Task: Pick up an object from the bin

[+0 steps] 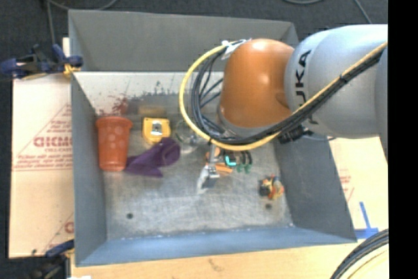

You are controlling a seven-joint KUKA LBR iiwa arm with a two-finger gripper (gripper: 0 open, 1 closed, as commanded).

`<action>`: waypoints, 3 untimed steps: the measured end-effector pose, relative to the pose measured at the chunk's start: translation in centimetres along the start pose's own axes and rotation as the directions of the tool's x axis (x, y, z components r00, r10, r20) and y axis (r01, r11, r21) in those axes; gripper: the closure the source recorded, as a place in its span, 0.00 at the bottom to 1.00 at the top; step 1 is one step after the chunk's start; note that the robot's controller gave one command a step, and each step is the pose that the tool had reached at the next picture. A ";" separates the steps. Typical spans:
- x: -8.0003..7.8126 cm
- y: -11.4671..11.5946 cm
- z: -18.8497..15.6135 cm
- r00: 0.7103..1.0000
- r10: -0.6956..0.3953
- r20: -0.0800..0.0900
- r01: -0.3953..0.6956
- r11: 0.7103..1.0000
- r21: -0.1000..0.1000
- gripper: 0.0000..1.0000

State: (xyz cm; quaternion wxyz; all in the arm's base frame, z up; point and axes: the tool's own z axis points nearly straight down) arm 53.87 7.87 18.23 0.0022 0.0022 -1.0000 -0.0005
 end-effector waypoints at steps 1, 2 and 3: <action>-0.2 0.0 -0.4 1.000 0.002 0.008 -0.002 1.000 -0.001 0.00; -2.5 1.4 3.6 0.995 -0.096 0.012 0.096 0.995 0.002 0.00; -5.4 4.8 5.9 0.984 -0.178 0.009 0.178 0.984 0.002 0.00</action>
Offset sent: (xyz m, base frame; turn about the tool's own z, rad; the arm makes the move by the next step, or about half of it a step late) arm 0.0581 0.0432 -0.1123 -0.2756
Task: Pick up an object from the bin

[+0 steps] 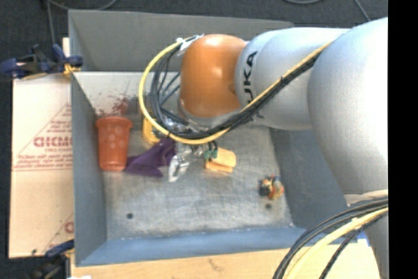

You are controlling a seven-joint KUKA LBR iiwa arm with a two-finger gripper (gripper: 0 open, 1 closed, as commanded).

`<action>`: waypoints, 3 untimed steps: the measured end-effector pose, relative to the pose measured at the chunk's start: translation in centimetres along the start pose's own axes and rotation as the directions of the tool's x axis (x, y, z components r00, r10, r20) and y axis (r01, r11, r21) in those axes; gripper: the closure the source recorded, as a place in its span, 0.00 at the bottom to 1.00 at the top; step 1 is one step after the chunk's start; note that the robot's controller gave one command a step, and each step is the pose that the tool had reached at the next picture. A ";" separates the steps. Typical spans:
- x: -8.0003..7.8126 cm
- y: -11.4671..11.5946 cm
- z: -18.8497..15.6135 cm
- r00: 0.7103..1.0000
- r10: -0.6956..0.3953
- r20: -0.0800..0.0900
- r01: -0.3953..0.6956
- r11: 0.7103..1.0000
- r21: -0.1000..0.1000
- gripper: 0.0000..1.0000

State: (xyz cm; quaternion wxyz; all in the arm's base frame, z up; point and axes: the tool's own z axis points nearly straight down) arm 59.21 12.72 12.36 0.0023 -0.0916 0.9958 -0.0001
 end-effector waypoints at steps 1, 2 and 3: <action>-0.7 0.0 -0.6 0.995 -0.103 0.000 0.103 0.995 0.000 0.00; -2.1 0.6 3.6 0.982 -0.189 0.011 0.189 0.982 0.000 0.00; -1.9 0.7 3.6 0.979 -0.203 0.005 0.203 0.979 -0.003 1.00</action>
Offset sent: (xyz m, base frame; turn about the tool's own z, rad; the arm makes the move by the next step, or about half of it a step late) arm 0.0186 0.0139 -0.0536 -0.2080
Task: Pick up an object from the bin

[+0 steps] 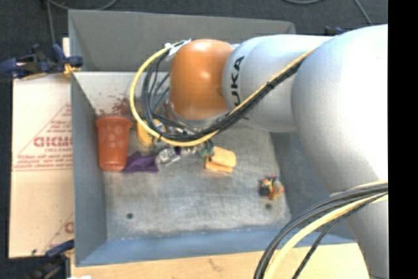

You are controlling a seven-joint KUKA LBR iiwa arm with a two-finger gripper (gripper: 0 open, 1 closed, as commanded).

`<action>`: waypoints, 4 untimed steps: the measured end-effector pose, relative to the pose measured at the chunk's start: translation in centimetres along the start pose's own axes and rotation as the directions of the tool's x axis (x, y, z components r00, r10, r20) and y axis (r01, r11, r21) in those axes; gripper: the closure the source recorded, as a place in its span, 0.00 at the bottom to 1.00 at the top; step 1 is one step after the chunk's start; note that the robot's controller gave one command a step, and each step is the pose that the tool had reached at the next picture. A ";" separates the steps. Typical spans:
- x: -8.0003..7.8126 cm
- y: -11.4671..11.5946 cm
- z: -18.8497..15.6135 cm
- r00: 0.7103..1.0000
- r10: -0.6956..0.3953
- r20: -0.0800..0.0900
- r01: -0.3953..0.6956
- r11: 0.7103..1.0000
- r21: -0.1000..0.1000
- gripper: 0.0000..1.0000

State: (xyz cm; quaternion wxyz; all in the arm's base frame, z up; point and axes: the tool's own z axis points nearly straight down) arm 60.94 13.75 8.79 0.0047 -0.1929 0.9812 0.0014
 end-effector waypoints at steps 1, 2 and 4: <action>0.0 0.0 0.0 1.000 0.000 0.000 0.000 1.000 0.000 1.00; 0.1 0.0 -0.3 1.000 0.000 -0.005 0.000 1.000 -0.001 1.00; 0.1 0.0 -4.7 1.000 0.001 -0.009 -0.001 1.000 0.001 1.00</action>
Offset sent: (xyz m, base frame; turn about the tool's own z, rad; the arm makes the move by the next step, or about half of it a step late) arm 0.0000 0.0000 0.0923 0.0000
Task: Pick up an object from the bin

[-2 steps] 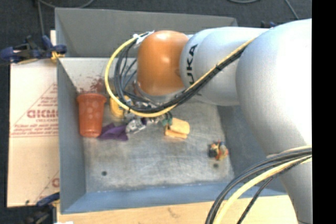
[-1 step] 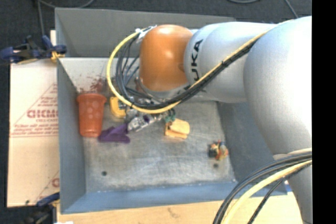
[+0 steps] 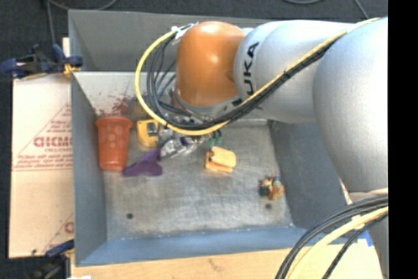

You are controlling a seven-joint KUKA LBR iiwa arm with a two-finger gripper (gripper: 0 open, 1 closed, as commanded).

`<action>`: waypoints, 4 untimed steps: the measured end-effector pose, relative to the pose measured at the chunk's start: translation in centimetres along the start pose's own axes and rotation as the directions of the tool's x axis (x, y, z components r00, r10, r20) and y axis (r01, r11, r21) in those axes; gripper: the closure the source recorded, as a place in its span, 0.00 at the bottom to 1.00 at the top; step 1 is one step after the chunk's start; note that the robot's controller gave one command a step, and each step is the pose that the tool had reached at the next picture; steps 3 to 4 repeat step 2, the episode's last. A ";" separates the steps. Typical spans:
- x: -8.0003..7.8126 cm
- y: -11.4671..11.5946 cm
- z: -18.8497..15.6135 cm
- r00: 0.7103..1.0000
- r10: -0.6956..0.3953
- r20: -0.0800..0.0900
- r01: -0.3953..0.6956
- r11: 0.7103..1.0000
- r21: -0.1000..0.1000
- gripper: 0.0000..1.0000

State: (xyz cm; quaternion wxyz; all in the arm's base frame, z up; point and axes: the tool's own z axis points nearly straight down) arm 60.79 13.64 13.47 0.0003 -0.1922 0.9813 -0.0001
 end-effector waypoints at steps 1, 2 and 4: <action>-0.1 0.0 -1.6 1.000 0.000 0.004 0.000 1.000 0.001 1.00; -0.1 0.0 -3.1 1.000 0.001 0.004 -0.001 1.000 0.001 1.00; -0.1 0.0 -3.1 1.000 0.001 0.004 -0.001 1.000 0.001 1.00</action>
Offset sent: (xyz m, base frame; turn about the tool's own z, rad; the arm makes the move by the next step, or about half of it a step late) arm 0.0001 0.0000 0.0112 0.0000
